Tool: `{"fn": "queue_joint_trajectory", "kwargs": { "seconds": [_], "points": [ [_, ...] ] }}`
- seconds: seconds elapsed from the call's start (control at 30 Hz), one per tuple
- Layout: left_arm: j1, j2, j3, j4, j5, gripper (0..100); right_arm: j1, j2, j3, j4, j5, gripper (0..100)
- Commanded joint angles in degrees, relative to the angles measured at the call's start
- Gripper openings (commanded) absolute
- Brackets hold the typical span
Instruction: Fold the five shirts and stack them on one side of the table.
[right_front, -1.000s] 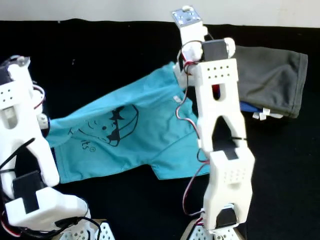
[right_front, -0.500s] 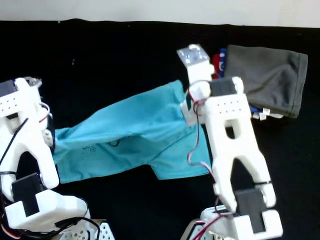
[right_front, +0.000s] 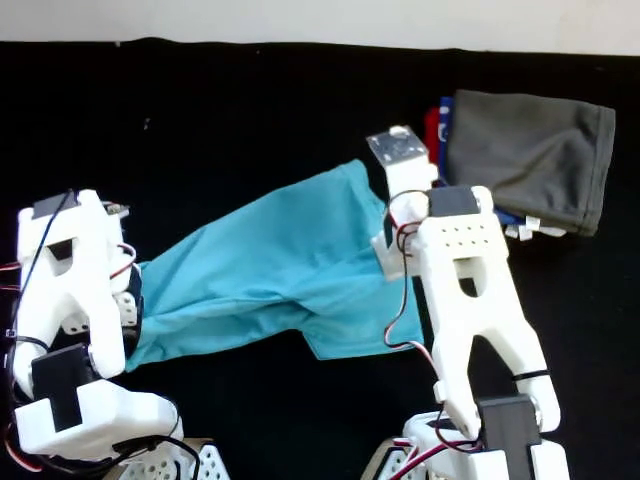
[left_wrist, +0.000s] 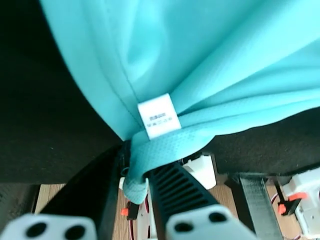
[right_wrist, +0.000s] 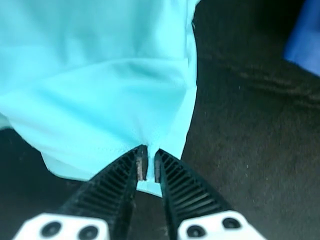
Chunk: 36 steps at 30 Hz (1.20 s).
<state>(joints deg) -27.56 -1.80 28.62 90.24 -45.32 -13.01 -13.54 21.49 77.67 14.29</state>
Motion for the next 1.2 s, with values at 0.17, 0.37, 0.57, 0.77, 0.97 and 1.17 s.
{"fn": "queue_joint_trajectory", "kwargs": {
  "seconds": [0.17,0.37,0.57,0.77,0.97,1.17],
  "points": [
    [0.4,-2.68,0.04,1.05,-1.32,1,2.15,-2.51,0.4,2.59,1.23,0.7],
    [0.4,-2.68,-0.13,0.97,-1.32,1,2.42,-2.51,0.31,4.53,1.41,0.7],
    [0.22,-2.68,-1.36,1.32,-1.32,3,2.24,-2.51,0.22,4.97,1.49,3.4],
    [-2.86,-2.68,-11.91,5.54,-1.32,17,1.36,-2.59,-1.27,7.6,1.58,21.6],
    [-7.43,-2.51,-27.56,7.56,-1.32,17,-0.13,-2.51,-8.48,8.57,1.23,18.7],
    [-4.88,-0.75,-25.98,2.9,0.79,2,-5.41,-1.71,-11.82,-0.92,1.23,9.2]
  ]
}}
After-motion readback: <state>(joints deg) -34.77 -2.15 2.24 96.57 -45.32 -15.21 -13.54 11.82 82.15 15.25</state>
